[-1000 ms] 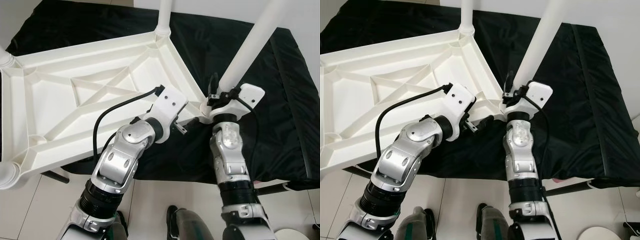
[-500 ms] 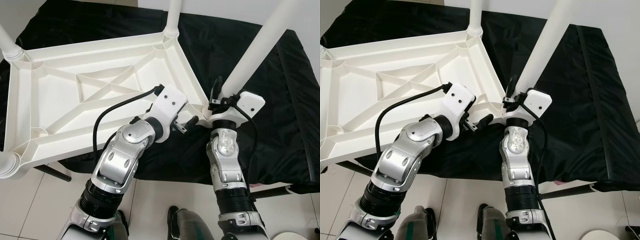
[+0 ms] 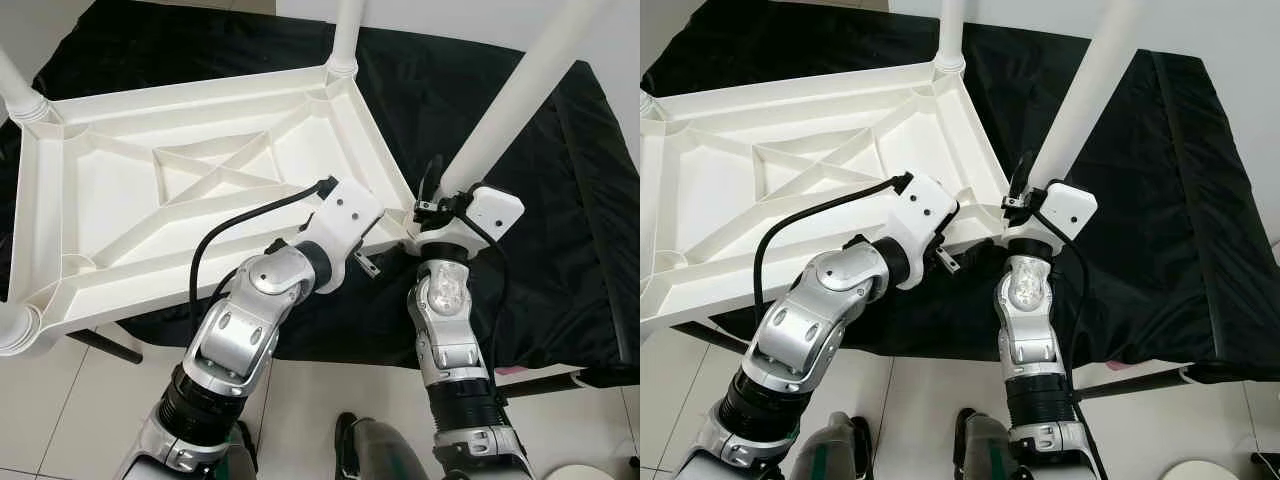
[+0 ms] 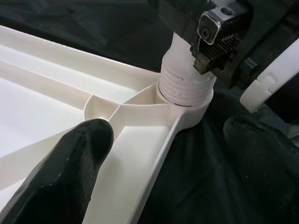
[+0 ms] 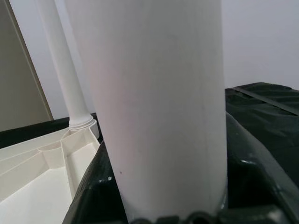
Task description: Building children table
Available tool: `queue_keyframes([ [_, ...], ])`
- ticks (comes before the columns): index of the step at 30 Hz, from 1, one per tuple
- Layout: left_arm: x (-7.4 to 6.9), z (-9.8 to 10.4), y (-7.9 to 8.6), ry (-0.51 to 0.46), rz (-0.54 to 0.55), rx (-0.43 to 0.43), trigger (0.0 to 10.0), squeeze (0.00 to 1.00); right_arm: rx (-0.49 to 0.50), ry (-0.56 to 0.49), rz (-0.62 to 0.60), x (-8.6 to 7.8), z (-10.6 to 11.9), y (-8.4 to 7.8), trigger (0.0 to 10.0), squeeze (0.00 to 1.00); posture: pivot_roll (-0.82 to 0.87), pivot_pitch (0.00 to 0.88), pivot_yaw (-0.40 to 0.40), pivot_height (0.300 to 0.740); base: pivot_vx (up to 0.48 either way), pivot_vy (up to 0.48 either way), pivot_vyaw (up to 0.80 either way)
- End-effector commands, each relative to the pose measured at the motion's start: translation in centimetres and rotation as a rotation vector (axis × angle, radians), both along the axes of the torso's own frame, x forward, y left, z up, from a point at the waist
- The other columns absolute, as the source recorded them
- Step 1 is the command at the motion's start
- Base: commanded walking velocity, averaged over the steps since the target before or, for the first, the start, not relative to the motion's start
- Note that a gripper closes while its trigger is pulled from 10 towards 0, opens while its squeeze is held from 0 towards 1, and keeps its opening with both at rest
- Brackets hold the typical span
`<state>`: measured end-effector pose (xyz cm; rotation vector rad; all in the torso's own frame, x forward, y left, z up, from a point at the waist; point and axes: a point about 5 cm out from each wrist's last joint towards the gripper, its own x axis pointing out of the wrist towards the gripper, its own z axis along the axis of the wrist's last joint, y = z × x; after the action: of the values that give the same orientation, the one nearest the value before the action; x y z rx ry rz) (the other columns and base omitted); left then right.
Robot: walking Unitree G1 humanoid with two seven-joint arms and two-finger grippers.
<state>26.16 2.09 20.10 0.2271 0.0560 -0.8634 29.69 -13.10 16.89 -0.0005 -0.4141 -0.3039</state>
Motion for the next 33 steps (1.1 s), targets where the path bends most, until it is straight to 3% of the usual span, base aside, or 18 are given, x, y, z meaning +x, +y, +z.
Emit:
queue_keyframes([
  [1, -0.3, -0.4, -0.1, 0.022, -0.005, 0.006, 10.0, 0.0, 0.006, 0.299, -0.057, -1.2, -6.1, -1.0, 10.0, 0.0, -0.02, 0.183, 0.001, 0.74, 0.0, 0.0, 0.0],
  [15, -0.3, -0.4, 0.0, 0.018, -0.004, 0.013, 10.0, 0.0, 0.095, 0.361, -0.146, -1.1, -6.9, -1.9, 10.0, 0.0, -0.02, 0.189, 0.001, 0.74, 0.0, 0.0, 0.0],
  [18, -0.2, -0.3, 0.0, 0.012, -0.003, 0.013, 10.0, 0.0, 0.15, 0.379, -0.21, -0.7, -6.7, -2.3, 10.0, 0.0, -0.01, 0.19, 0.004, 0.74, 0.0, 0.0, 0.0],
  [33, -0.2, -0.1, 0.1, 0.007, 0.001, 0.012, 10.0, 0.0, 0.149, 0.39, -0.251, -0.1, -6.7, -1.9, 10.0, 0.0, -0.01, 0.191, 0.002, 0.74, 0.0, 0.0, 0.0],
])
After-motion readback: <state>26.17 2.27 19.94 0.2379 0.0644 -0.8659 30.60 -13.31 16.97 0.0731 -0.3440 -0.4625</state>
